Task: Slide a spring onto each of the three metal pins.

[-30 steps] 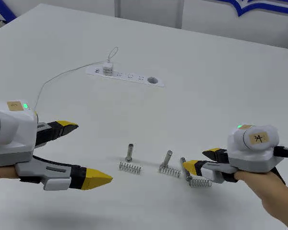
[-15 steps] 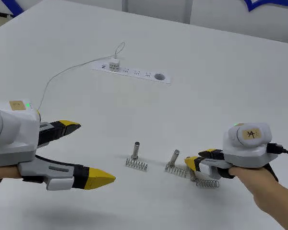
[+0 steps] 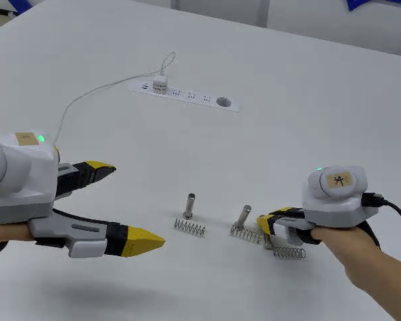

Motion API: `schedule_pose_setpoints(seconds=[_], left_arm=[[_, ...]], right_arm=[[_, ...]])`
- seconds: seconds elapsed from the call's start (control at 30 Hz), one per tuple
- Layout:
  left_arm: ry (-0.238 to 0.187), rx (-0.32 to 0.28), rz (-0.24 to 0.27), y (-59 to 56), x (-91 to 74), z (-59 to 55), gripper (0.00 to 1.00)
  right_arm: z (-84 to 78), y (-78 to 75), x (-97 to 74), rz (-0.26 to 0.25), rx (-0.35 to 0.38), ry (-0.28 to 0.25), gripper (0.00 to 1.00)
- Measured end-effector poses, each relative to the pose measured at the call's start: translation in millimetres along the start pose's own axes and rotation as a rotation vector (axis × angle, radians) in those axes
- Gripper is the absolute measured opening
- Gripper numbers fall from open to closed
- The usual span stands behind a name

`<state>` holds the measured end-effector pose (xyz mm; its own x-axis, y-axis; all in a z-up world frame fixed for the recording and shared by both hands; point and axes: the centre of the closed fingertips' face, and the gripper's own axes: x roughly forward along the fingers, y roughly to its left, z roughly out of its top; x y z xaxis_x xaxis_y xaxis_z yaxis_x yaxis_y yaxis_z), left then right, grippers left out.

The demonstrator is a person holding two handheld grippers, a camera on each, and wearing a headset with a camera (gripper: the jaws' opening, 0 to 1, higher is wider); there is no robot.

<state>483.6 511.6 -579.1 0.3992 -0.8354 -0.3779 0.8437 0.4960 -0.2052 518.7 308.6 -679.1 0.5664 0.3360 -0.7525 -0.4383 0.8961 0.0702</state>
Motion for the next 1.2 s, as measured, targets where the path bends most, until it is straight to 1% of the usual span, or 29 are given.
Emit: schedule_pose_setpoints(seconds=[0.03,0.07,0.1,0.17,0.27,0.37,0.47,0.6,0.73,0.9,1.0,1.03,1.07,1.1,1.13,1.2], left_arm=[[-0.002,0.000,0.000,-0.1,-0.1,0.5,1.00],[-0.005,-0.001,0.000,-0.2,-0.2,1.0,1.00],[-0.006,-0.002,0.001,-0.1,-0.2,1.0,1.00],[-0.006,-0.001,0.004,0.0,-0.4,0.9,1.00],[-0.004,-0.002,0.003,-0.4,-0.8,0.5,1.00],[-0.004,-0.002,0.004,0.1,-1.1,0.7,1.00],[-0.012,-0.007,0.005,0.6,-1.2,2.7,1.00],[-0.013,-0.005,0.004,0.1,-0.9,3.4,1.00],[-0.008,-0.002,-0.002,-2.6,1.1,2.8,1.00],[-0.007,-0.002,-0.008,-7.9,4.0,2.4,1.00],[-0.011,-0.002,-0.016,-12.0,6.6,6.7,1.00],[-0.015,0.000,-0.017,-12.9,7.0,8.6,1.00],[-0.024,0.000,-0.019,-14.4,7.4,11.9,1.00],[-0.033,-0.002,-0.021,-15.5,7.5,14.5,1.00],[-0.043,-0.006,-0.023,-16.7,7.5,17.2,1.00],[-0.051,-0.010,-0.022,-17.4,7.4,18.7,1.00]], right_arm=[[0.4,0.4,0.8,-0.001,-0.001,0.004,0.13],[-1.2,-0.5,1.4,-0.012,0.020,0.021,0.12],[-0.1,-0.7,2.9,-0.013,0.027,0.020,0.11],[-0.6,-1.7,5.0,-0.020,0.069,0.038,0.11],[1.5,-2.2,7.2,-0.025,0.077,0.044,0.10],[3.2,-2.1,9.1,-0.028,0.043,0.048,0.09],[3.0,-5.0,9.9,-0.024,0.050,0.055,0.09],[-0.7,-6.6,6.5,-0.019,0.025,0.069,0.09],[-6.2,-10.0,3.8,-0.015,-0.030,0.100,0.09],[-7.8,-10.9,2.0,-0.009,-0.040,0.108,0.08],[-7.6,-10.7,1.2,-0.012,-0.039,0.118,0.07],[-7.7,-10.5,1.2,-0.013,-0.055,0.120,0.07],[-6.5,-12.0,0.5,-0.021,-0.110,0.117,0.07],[-6.6,-13.2,-0.2,-0.030,-0.143,0.119,0.07],[-7.3,-10.8,-2.2,-0.023,-0.170,0.121,0.07],[-7.4,-9.7,-4.3,-0.013,-0.148,0.113,0.06]])
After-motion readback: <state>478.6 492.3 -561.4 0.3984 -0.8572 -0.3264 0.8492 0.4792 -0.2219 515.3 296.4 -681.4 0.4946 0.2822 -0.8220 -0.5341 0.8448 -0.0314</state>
